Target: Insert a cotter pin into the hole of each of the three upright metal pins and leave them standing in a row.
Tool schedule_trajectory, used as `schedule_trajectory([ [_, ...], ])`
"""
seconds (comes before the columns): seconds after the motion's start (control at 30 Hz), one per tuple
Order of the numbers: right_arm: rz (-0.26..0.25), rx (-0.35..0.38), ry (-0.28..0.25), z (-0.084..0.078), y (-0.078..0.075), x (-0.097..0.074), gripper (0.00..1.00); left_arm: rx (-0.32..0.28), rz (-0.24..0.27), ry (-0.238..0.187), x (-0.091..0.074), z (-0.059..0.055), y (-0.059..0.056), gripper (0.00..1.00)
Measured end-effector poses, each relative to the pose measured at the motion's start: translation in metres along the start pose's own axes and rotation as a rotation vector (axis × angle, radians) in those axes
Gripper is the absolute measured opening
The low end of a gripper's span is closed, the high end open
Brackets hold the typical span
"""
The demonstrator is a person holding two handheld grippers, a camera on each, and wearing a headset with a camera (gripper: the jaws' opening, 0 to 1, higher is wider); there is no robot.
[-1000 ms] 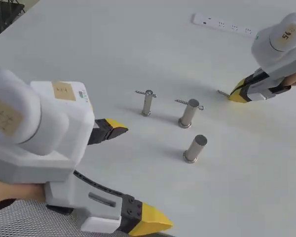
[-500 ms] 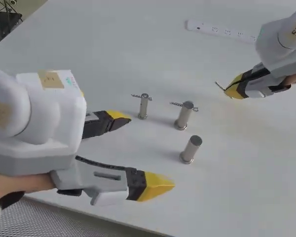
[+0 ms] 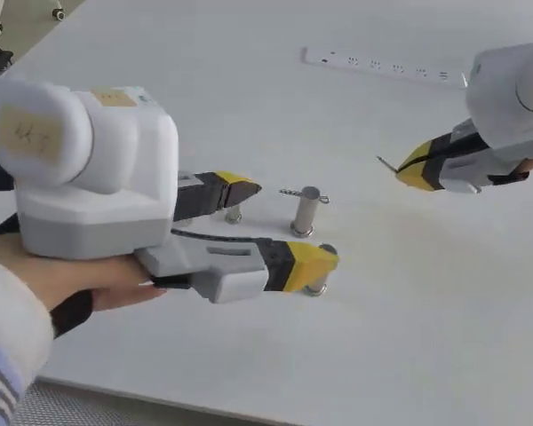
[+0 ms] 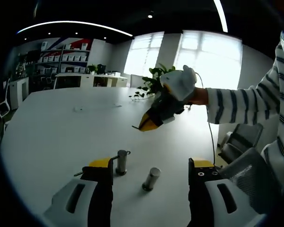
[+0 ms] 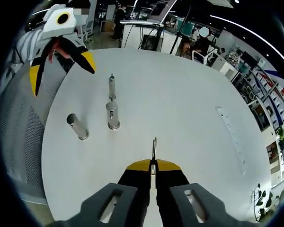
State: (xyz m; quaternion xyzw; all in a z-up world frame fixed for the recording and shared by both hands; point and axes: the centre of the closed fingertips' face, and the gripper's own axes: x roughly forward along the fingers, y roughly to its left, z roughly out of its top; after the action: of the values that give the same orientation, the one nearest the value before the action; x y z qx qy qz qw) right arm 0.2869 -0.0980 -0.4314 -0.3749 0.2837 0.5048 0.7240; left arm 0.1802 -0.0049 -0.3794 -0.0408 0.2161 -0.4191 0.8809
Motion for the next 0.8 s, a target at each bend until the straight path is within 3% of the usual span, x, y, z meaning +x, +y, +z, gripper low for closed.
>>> schedule_trajectory([
  [0.07,-0.009,-0.008,-0.016,0.004,0.007,-0.006,0.0,-0.023,-0.018,-0.036,0.006,0.011,-0.002,0.57],
  [0.1,-0.013,-0.01,-0.027,0.008,0.011,-0.011,0.0,-0.063,-0.027,-0.062,0.01,0.019,-0.004,0.53],
  [0.27,-0.033,0.01,-0.091,0.024,0.029,-0.028,0.0,-0.174,-0.071,-0.12,0.017,0.035,-0.004,0.42],
  [0.43,-0.062,-0.016,-0.115,0.035,0.043,-0.042,0.0,-0.212,-0.09,-0.115,0.023,0.036,-0.003,0.33],
  [0.73,-0.095,-0.088,-0.12,0.042,0.058,-0.051,0.0,-0.29,-0.142,-0.047,0.036,0.023,-0.013,0.1],
  [0.8,-0.112,-0.133,-0.125,0.046,0.06,-0.053,0.0,-0.299,-0.15,-0.039,0.038,0.022,-0.015,0.09],
])
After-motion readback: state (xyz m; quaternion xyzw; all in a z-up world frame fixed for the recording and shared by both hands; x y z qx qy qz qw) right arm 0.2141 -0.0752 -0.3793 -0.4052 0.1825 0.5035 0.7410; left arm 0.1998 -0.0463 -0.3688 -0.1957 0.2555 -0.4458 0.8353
